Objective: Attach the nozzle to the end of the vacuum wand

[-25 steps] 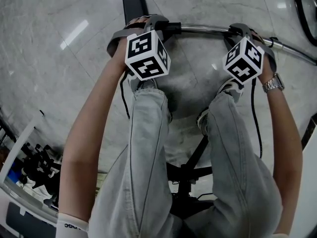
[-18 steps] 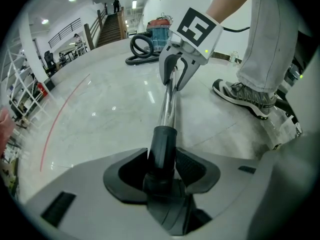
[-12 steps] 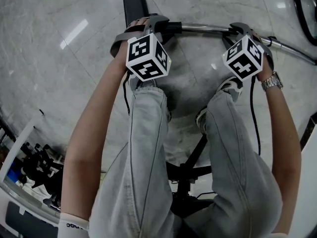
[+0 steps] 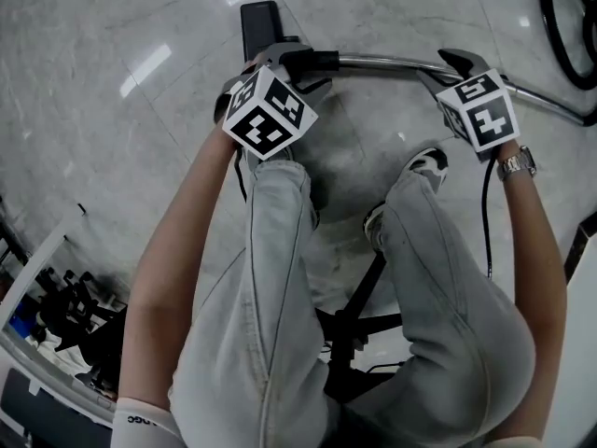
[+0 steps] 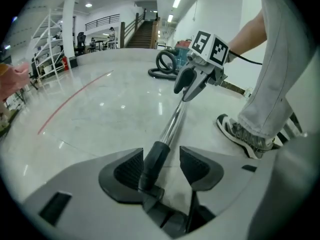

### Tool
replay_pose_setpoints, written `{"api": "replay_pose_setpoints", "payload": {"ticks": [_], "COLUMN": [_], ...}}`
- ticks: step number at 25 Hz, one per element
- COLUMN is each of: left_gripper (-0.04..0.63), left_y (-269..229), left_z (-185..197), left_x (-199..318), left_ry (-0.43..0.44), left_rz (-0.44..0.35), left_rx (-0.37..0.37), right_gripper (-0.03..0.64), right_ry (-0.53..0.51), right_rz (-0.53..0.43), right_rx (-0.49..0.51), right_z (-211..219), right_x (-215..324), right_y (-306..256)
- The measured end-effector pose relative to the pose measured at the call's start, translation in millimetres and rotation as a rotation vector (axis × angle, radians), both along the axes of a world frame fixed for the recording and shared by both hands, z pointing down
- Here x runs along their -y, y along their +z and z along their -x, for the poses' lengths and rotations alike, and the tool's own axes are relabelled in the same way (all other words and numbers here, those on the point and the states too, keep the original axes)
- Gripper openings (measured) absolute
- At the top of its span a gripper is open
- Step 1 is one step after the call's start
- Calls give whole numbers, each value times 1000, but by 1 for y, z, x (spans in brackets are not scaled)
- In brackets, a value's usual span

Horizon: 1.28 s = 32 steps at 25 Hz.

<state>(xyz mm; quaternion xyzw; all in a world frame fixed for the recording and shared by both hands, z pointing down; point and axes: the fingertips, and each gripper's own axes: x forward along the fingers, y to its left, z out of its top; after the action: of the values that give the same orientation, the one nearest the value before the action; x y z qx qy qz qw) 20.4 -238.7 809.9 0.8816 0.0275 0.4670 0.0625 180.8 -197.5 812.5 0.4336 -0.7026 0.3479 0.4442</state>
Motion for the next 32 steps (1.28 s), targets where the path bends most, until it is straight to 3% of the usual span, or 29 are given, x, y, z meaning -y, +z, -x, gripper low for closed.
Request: {"api": "replay_pose_setpoints", "payload": {"ticks": [3,6,8,13,19,32], "left_gripper": [229,142,76,17,11,11], "left_y": [-31,-60,-79,-133,-190,-371], "left_z": [-1,2,6,26,61,121], "left_x": [1,15,24,37,50,28], "left_ry": [-68,-146,-201,-327,-481,-657], "left_rz": [15,-34,-71,-115,-207,-430], "left_rx": [-62,-103,-129,-173,-224,-417], "right_gripper": [208,52,7,5,5,5], "right_ry": [31,50,46,18,-3,-35], "right_rz": [-34,-103,-146,-201,-313,-586], "right_rx": [63,53,48,84,162,212], "right_z": [3,0,0,8,22,26], "right_x": [8,22,28,30,31,16], "right_y": [-28,-57,-76,-121,-178,-335]}}
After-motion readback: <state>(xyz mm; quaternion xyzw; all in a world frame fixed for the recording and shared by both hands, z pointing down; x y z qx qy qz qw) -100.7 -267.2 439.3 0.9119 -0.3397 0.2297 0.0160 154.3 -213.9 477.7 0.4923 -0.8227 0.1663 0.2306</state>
